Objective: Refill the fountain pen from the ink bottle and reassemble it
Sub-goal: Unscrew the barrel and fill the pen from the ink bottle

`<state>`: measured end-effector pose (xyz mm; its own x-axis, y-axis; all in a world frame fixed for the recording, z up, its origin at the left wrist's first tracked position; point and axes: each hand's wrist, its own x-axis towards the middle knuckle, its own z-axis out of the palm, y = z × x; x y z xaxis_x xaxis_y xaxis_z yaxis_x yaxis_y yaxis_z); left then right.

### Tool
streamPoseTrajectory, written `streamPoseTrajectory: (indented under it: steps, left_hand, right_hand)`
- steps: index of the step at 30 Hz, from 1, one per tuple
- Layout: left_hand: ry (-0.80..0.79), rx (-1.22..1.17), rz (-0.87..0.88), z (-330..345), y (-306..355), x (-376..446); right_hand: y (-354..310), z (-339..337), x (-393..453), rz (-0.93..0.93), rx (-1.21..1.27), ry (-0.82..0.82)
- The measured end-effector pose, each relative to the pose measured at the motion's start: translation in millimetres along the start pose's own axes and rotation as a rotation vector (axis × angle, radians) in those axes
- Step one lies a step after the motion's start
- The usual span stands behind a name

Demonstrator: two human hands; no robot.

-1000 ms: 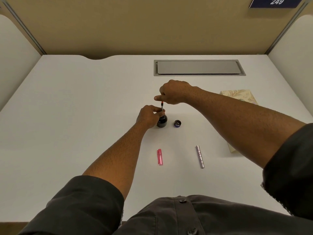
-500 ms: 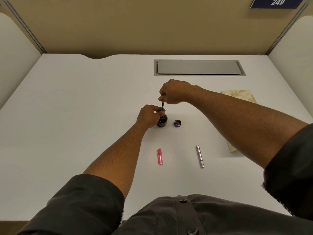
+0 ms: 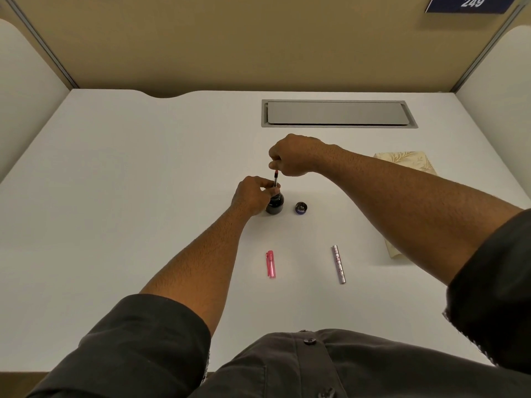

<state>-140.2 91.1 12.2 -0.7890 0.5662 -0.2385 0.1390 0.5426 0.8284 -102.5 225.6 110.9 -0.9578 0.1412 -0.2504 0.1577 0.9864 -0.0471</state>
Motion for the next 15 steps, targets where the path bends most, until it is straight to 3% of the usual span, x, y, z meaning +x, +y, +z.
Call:
streamPoseTrajectory:
  steps: [6,15]
  left_hand:
    - [-0.002,-0.001,-0.007,-0.4,0.5,0.0]
    - [-0.008,0.000,0.025,-1.5,2.0,-2.9]
  right_hand:
    - [-5.2,6.6,0.5,0.070,-0.007,0.043]
    - [1.3,-0.6,-1.5,-0.018,0.025,0.015]
